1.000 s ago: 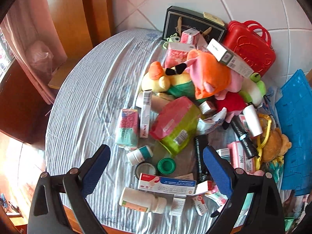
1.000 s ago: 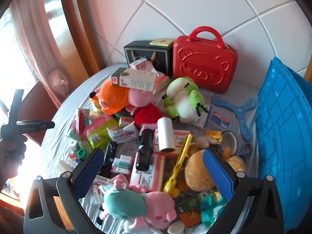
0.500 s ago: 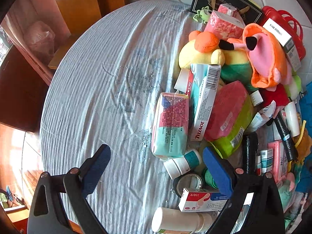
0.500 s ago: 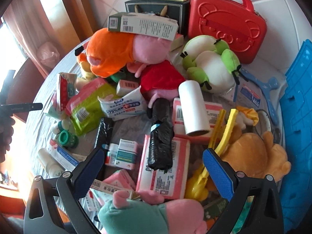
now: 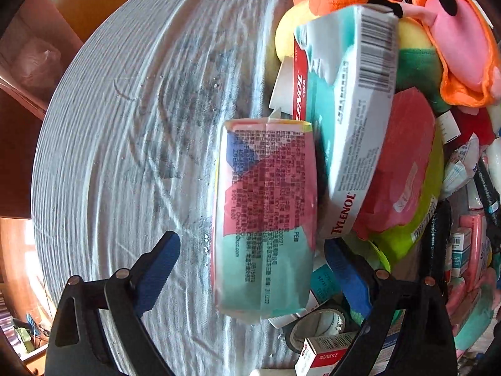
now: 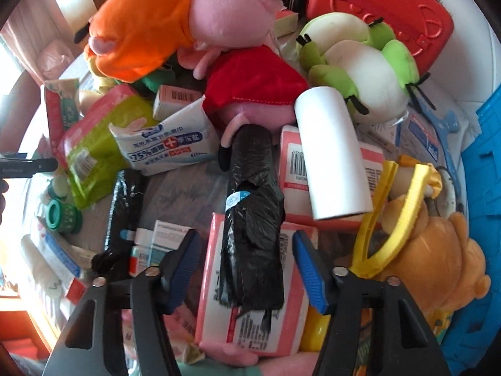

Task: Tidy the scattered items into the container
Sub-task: 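Grasp the pink-teal wipes pack with the left tool while the right tool grasps the black wrapped roll, then lift and carry the wipes pack and black roll over the blue crate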

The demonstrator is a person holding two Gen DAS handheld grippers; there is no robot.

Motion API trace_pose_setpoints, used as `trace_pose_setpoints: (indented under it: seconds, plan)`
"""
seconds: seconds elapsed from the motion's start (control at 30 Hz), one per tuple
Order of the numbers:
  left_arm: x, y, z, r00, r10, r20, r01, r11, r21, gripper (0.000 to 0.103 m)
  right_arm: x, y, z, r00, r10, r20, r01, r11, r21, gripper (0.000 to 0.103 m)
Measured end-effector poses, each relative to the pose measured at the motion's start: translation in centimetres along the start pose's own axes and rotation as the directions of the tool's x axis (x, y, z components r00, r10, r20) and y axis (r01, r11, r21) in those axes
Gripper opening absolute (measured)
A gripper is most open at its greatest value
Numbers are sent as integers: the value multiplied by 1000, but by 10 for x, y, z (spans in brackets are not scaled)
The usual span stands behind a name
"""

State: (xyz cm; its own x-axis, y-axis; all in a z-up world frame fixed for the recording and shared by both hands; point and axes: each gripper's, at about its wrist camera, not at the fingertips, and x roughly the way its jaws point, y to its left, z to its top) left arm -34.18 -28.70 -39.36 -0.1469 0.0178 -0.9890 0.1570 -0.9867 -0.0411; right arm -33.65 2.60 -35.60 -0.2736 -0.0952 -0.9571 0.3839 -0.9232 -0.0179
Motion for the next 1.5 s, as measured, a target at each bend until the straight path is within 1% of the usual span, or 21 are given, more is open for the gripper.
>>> trace_pose_setpoints:
  seconds: [0.07,0.17,0.2,0.23,0.27,0.33,0.37,0.57,0.9,1.0,1.13,1.23,1.37,1.43,1.5]
  plan:
    - [5,0,1,1000,0,-8,0,1000,1,94,10,0,3,1000,1,-16,-1,1000,3,47]
    - [9,-1,2,1000,-8,-15,8,1000,10,89,14,0,9,1000,7,-7,-7,1000,1,46]
    - [11,-1,3,1000,-9,-18,9,1000,12,83,15,0,11,1000,8,-6,-8,1000,2,44]
    - [11,0,3,1000,-11,-20,11,1000,11,73,15,-1,13,1000,9,-3,-9,1000,4,38]
    - [11,1,3,1000,-14,-22,14,1000,7,67,15,-2,14,1000,12,-2,-12,1000,8,37]
    - [9,3,3,999,-29,-16,29,1000,-4,49,15,-5,14,1000,22,1,-22,1000,18,36]
    - [7,2,3,999,-32,-10,32,999,-3,46,14,-5,14,1000,26,1,-26,999,19,36]
    - [-9,4,1,999,-36,34,36,999,-6,45,4,-6,11,999,45,17,-46,999,29,35]
    - [-43,12,-8,994,-34,100,38,999,-36,45,-26,-3,9,995,68,76,-70,997,28,35]
    - [-56,13,-14,992,-32,121,38,998,-45,45,-40,4,10,993,74,97,-77,997,29,35]
    - [-81,20,-25,989,-27,147,35,998,-50,45,-55,0,5,988,84,129,-88,996,22,35]
    - [-95,12,-35,986,-20,166,29,998,-54,45,-65,0,2,985,90,150,-94,995,20,35]
    - [-107,4,-40,982,-14,188,24,998,-53,45,-80,-3,-4,980,94,174,-99,995,21,35]
    - [-107,9,-36,980,-12,197,23,998,-54,45,-87,-8,-9,978,95,184,-101,995,22,35]
    - [-116,2,-41,978,-11,207,23,998,-54,45,-93,-12,-15,976,97,193,-103,994,21,35]
